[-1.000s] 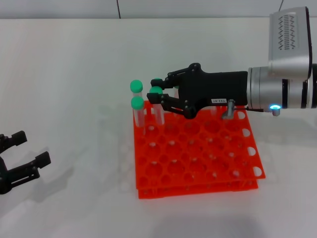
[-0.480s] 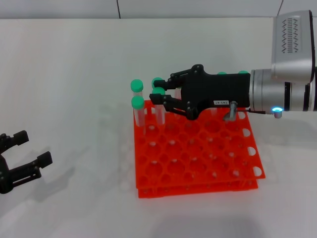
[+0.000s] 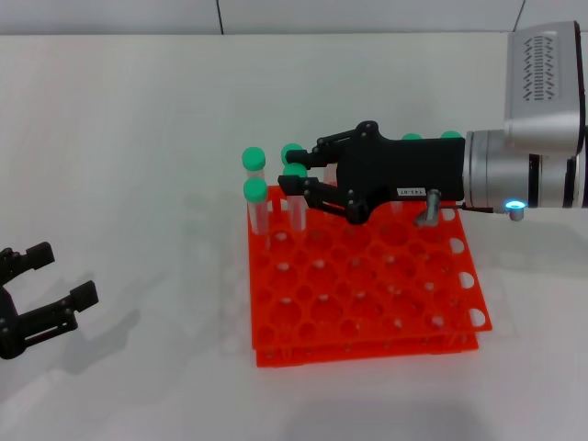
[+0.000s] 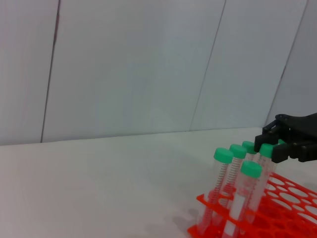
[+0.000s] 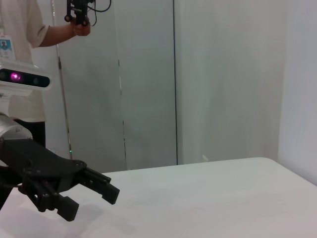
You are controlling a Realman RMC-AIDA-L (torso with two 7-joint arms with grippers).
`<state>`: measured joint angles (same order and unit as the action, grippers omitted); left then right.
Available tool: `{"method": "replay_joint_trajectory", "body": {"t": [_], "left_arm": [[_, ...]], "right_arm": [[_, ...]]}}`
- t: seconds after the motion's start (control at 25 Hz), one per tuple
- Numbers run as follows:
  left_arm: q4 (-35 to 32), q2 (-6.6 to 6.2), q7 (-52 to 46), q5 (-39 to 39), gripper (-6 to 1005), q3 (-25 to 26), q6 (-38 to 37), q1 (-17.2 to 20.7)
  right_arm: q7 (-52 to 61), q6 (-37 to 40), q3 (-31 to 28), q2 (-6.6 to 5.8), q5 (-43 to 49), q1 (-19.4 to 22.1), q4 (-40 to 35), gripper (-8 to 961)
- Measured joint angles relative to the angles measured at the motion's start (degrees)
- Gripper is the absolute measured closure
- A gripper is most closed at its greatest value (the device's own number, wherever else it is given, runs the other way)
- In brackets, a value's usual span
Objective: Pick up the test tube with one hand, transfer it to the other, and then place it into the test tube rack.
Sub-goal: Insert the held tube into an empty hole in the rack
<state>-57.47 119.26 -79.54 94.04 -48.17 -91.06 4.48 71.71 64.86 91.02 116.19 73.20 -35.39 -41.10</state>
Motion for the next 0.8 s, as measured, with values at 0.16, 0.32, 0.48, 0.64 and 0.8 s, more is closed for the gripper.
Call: {"method": "replay_joint_trajectory", "body": {"t": [0.16,0.32,0.48,0.64,0.8], "left_arm": [[0.0,0.01,0.0,0.0,107,0.0,0.0,0.0],[0.0,0.01,0.0,0.0,107,0.0,-0.04,0.0],[0.0,0.01,0.0,0.0,107,0.0,-0.09,0.0],[0.0,0.01,0.0,0.03,107,0.0,-0.17,0.09],[-0.01,0.01,0.0,0.07,107,0.0,-0.21,0.17]], "right_arm": [[0.0,0.0,0.31,0.0,0.0,0.02,0.01,704],[0.0,0.0,0.53,0.0,0.01,0.05,0.05,704],[0.04,0.0,0.6,0.0,0.01,0.06,0.06,705],[0.09,0.03,0.6,0.0,0.01,0.06,-0.03,696],[0.2,0.09,0.59,0.0,0.01,0.07,-0.11,688]]}}
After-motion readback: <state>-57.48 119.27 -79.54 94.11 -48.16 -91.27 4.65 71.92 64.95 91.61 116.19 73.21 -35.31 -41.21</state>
